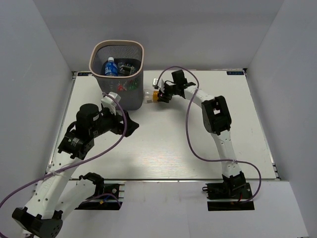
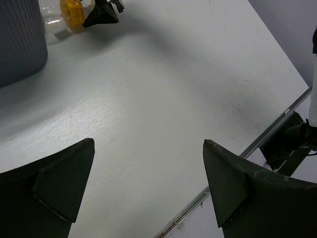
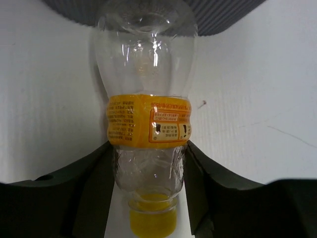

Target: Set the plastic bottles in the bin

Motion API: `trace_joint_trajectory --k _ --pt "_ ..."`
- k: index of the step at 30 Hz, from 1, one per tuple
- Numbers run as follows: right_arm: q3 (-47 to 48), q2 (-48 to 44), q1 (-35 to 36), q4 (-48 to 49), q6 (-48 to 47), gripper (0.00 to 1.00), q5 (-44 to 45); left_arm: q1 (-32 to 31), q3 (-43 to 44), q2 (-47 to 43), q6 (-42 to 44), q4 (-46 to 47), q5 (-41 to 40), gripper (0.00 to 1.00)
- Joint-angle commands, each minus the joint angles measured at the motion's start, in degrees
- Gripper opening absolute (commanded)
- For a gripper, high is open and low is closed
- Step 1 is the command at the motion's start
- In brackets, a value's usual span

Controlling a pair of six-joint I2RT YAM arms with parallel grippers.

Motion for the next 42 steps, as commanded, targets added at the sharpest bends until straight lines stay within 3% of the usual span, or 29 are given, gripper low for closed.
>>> trace_joint_trajectory --k 1,6,9,12,14,15,16,18,22,25,31,36,37,41,42 --pt "-4.8 -3.57 0.72 -5.55 -5.44 0.43 -1.85 0.0 -1.5 -1.88 -1.65 0.07 0.21 1.0" --pt "-6.57 -5.25 0.54 -7.99 -3.68 0.0 -1.94 0.0 -2.65 -3.8 -2.27 0.08 0.73 1.0" --pt "-7.52 -9.8 -0.68 -12.21 -0.95 0.0 -1.94 0.0 -2.65 -5.03 -2.27 -0.53 0.73 1.0" --pt "-16.21 -17.62 -1.82 -12.23 -0.24 0.0 -4.56 0.0 -4.65 -7.06 -2.8 -1.06 -1.37 1.0" --pt "-26.0 -28.87 -2.27 -6.44 0.98 0.0 -7.38 0.0 -6.59 -8.99 -4.02 -1.06 -2.77 1.0" --pt "-27.99 -31.33 -2.44 -5.03 1.6 0.0 -8.17 0.0 -7.38 -9.52 -4.03 -1.06 -2.78 1.0" --pt "-29.58 -39.45 -2.45 -3.45 3.95 0.0 -8.61 0.0 -8.09 -9.52 -4.72 -1.06 -2.78 1.0" --pt "-32.84 -45.3 -2.01 1.65 6.43 0.0 -9.4 0.0 -10.37 -11.01 -5.34 -1.06 -3.31 1.0" --pt "-32.15 -50.95 -1.3 15.53 21.08 0.0 -8.45 0.0 -14.42 -11.54 -7.19 -0.11 -1.74 1.0" --pt "-25.57 -49.12 0.71 19.77 25.5 0.0 -8.53 0.0 -16.88 -11.54 -7.72 2.01 0.46 1.0" --pt "-8.36 -35.08 5.02 29.6 36.39 0.0 -7.75 0.0 -18.55 -11.54 -8.77 3.77 1.52 1.0" --pt "7.83 -17.44 8.36 49.16 42.8 0.0 -3.36 0.0 -19.96 -12.16 -8.77 5.35 2.92 1.0" --pt "14.9 -15.56 8.54 49.74 43.43 0.0 -3.08 0.0 -20.48 -12.16 -8.77 5.96 2.93 1.0" --pt "23.94 -6.49 10.91 48.68 43.7 0.0 0.26 0.0 -20.49 -11.54 -9.3 5.97 3.46 1.0" --pt "21.58 -6.57 11.35 49.64 43.36 0.34 0.43 0.0 -20.49 -11.54 -9.3 5.97 3.46 1.0"
